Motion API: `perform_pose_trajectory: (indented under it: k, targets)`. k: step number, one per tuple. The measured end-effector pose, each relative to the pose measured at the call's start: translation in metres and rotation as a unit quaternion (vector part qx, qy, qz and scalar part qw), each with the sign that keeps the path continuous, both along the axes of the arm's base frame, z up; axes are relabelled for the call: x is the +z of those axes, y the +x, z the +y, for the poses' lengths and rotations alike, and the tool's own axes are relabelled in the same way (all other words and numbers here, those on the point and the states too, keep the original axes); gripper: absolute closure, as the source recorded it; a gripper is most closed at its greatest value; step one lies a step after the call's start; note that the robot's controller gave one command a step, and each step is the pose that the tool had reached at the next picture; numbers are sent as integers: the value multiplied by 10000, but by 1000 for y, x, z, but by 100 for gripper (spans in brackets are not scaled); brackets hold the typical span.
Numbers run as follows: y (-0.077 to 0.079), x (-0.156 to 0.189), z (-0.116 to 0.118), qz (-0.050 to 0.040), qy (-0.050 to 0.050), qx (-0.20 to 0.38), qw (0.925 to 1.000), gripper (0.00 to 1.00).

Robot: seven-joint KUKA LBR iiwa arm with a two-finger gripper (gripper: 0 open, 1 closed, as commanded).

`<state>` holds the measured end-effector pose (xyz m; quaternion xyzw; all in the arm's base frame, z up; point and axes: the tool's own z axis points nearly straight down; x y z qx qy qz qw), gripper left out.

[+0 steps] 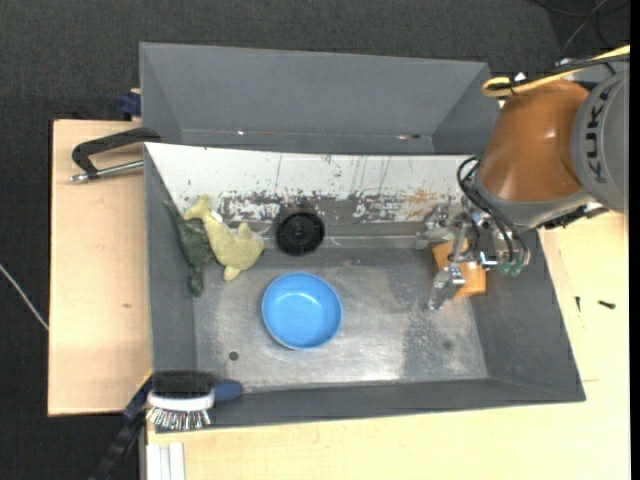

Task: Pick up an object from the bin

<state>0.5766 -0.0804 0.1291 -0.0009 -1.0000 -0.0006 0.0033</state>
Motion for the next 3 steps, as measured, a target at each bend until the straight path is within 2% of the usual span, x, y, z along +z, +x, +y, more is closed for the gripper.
perform_pose_trajectory:
  k: [1, 2, 3]
  targets:
    - [13, -6, -43, -67, -14, -308, 9995, 0]
    - [17, -58, -59, -44, -2, -1459, 9893, 0]
    - [20, -55, -56, -80, 17, -1450, 9894, 100]
